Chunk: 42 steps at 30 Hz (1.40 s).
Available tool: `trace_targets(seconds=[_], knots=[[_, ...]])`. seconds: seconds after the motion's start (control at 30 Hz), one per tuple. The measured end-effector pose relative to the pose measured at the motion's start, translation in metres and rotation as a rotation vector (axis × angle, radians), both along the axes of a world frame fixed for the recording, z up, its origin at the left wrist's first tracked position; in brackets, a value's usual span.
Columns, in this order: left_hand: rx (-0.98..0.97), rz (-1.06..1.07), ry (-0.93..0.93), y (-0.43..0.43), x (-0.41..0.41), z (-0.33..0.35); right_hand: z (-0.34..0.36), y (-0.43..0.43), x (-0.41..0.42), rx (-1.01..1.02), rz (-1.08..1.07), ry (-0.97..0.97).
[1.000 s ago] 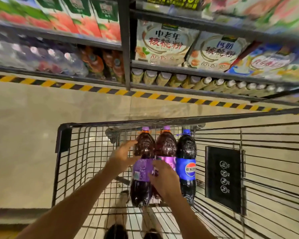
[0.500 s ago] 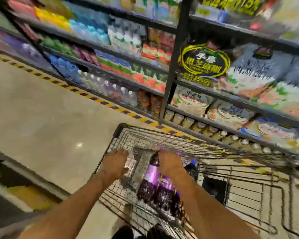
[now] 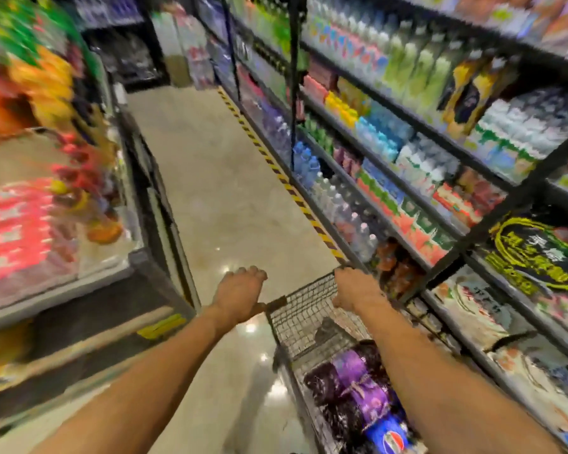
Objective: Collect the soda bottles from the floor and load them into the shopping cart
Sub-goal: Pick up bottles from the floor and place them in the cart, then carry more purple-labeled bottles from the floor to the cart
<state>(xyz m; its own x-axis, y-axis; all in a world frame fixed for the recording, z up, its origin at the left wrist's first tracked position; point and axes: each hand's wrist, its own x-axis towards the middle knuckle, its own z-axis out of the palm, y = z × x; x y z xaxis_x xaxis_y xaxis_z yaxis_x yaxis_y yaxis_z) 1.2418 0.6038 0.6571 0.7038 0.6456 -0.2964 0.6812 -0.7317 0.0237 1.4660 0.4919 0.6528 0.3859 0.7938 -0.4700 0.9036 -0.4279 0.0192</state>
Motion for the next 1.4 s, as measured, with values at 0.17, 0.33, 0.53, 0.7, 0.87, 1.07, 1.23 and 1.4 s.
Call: trace_targets(seconds=[0.17, 0.33, 0.53, 0.7, 0.87, 1.07, 1.23, 1.4], knots=[[0.006, 0.271, -0.059, 0.012, -0.125, 0.039, 0.029, 0.069, -0.099, 0.037, 0.249, -0.035], [0.005, 0.529, -0.120, -0.004, -0.268, 0.057, 0.040, 0.115, -0.239, 0.006, 0.480, -0.043], [0.032, 0.912, -0.108, -0.064, -0.446, 0.049, 0.049, 0.136, -0.423, 0.063, 0.793, -0.009], [0.053, 1.186, -0.096, -0.108, -0.574, 0.049, 0.050, 0.156, -0.558, 0.105, 1.048, 0.017], [0.085, 1.423, -0.094, -0.141, -0.671, 0.045, 0.050, 0.173, -0.693, 0.095, 1.293, 0.015], [0.058, 1.669, -0.113, -0.149, -0.758, 0.037, 0.040, 0.204, -0.836, 0.080, 1.539, 0.020], [0.066, 1.826, -0.069, -0.137, -0.825, 0.031, 0.031, 0.239, -0.938, 0.083, 1.680, 0.031], [0.015, 1.951, -0.072, -0.142, -0.869, 0.012, 0.021, 0.260, -1.025, 0.039, 1.831, -0.019]])
